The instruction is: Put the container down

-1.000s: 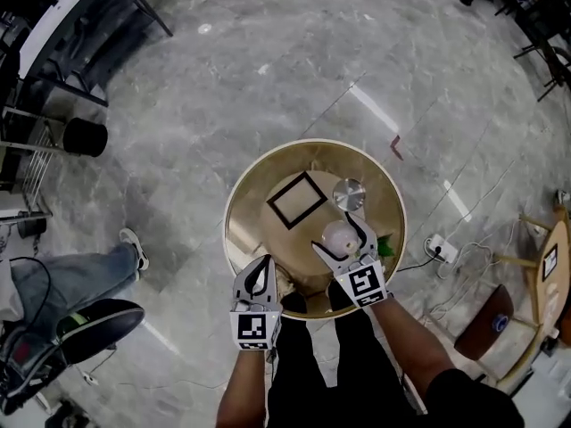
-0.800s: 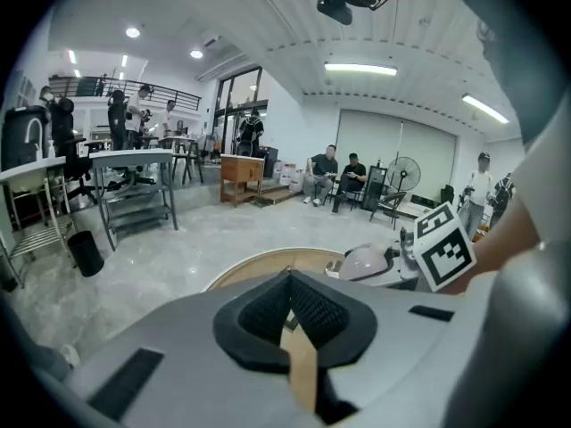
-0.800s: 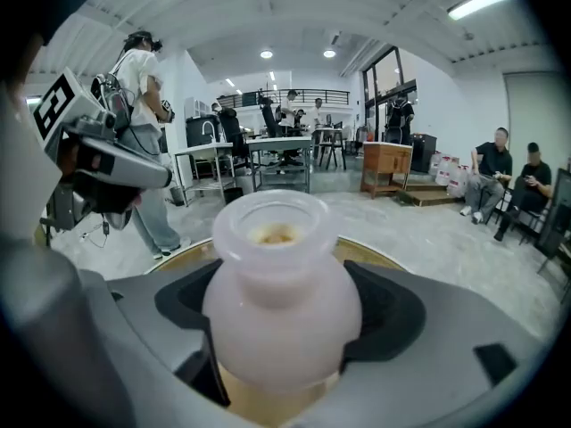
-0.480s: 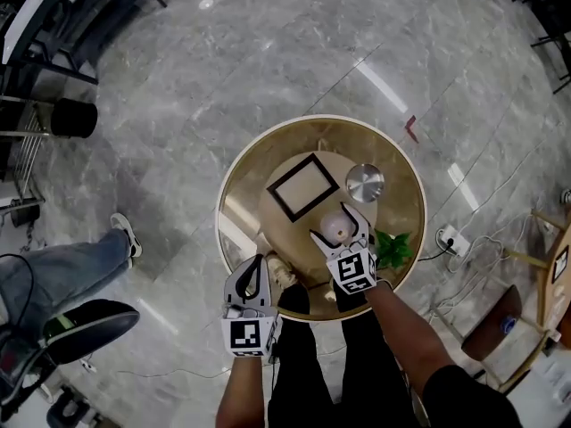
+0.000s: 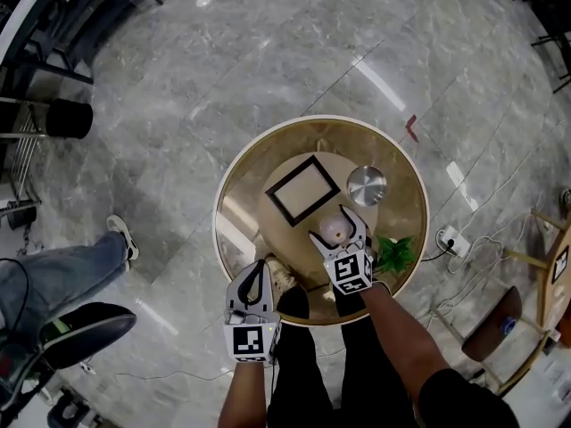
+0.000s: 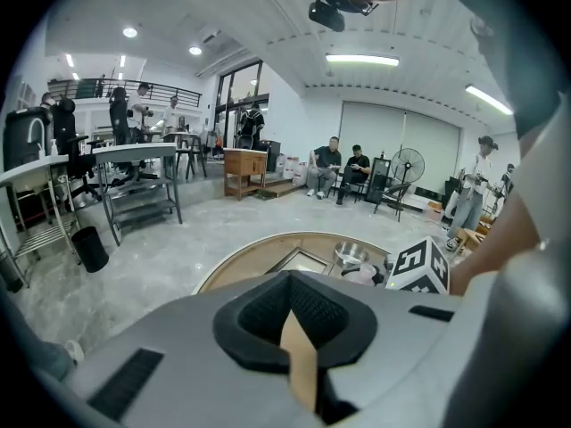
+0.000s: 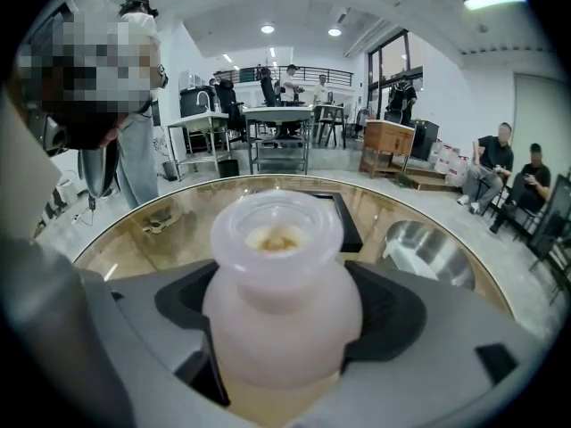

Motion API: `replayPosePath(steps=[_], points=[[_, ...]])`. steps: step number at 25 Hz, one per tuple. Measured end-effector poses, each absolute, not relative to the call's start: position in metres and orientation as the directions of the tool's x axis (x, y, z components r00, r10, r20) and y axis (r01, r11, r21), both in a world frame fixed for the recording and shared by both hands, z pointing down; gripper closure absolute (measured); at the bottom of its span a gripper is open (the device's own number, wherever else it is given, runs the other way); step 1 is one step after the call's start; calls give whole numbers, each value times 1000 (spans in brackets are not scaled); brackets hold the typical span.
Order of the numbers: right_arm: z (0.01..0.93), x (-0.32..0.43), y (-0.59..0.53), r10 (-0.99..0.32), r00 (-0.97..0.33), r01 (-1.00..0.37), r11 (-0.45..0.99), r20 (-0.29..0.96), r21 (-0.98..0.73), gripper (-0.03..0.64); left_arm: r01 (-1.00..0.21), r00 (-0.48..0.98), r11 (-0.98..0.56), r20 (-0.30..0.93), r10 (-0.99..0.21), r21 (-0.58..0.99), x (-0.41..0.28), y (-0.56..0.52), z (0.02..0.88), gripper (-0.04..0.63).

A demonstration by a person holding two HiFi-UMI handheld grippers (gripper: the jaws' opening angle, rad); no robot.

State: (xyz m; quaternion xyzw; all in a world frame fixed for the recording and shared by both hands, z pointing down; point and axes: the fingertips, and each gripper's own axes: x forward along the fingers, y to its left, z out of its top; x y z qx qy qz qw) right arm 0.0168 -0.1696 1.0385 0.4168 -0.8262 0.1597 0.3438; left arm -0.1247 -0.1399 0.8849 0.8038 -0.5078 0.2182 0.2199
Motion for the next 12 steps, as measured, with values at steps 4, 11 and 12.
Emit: replayPosePath(steps=[4, 11, 12], points=[[1040, 16, -169, -561, -439, -799, 602, 702, -19, 201, -913, 388, -383, 578, -718, 137, -124, -144, 883, 601], [993, 18, -162, -606, -434, -832, 554, 666, -39, 183, -910, 396, -396, 548, -737, 124, -122, -148, 848, 601], [974, 16, -158, -621, -447, -832, 554, 644, -44, 181, -910, 397, -394, 545, -739, 128, -122, -147, 839, 601]])
